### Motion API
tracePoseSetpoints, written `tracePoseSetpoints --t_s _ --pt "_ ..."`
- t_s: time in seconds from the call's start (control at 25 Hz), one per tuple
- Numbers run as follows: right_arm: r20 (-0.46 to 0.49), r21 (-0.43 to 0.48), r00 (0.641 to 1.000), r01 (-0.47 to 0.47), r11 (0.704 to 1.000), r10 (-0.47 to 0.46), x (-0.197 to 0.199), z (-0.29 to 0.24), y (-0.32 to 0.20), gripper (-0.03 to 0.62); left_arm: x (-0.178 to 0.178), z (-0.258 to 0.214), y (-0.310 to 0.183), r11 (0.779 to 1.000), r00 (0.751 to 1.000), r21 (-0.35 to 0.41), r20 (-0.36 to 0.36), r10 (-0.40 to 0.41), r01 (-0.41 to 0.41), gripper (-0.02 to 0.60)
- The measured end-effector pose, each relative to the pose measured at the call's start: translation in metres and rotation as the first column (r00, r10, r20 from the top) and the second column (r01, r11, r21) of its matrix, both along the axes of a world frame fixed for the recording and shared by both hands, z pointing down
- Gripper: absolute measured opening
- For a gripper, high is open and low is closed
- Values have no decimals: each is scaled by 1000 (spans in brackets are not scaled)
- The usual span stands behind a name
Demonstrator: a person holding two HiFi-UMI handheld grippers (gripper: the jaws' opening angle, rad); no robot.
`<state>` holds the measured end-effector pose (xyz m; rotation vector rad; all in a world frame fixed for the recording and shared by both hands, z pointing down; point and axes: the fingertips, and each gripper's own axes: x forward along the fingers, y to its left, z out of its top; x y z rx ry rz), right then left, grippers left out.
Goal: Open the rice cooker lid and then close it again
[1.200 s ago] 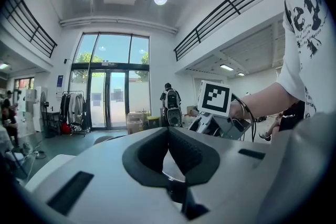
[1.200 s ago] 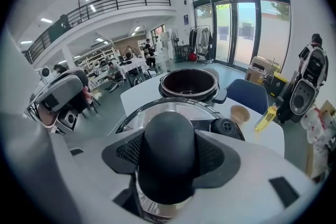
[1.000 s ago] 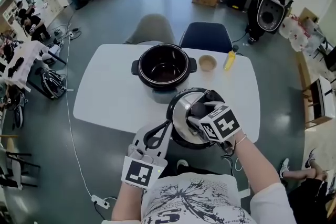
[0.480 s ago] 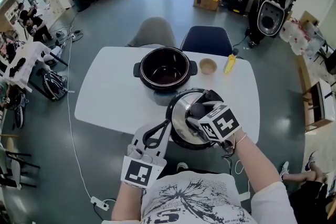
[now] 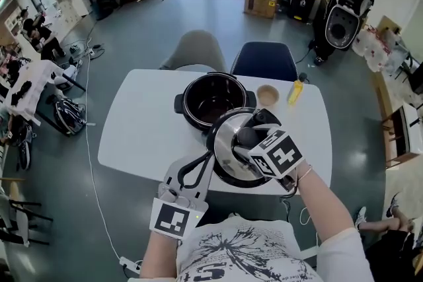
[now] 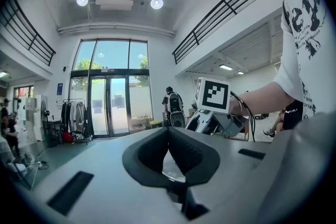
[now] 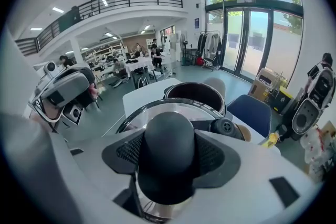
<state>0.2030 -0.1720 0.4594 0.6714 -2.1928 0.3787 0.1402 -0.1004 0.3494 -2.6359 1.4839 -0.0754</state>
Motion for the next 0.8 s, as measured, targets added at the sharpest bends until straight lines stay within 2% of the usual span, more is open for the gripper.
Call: tracePoseSetpoints --t_s 0.4,0.68,0.76,0.8 --pt "3 31 1000 -31 999 31 -65 -19 -96 295 -66 -16 -88 999 999 26 30 24 -25 14" --pt "-7 1 999 -54 999 54 -117 -12 -168 295 -116 -22 -156 999 998 17 -35 50 -49 14" --pt "-11 2 998 -65 998 65 -128 -7 -185 295 -127 -18 -171 997 998 16 2 70 -70 14" --pt "-16 2 997 -70 998 70 -133 -4 -193 295 -132 -14 -179 996 995 18 48 85 -86 14"
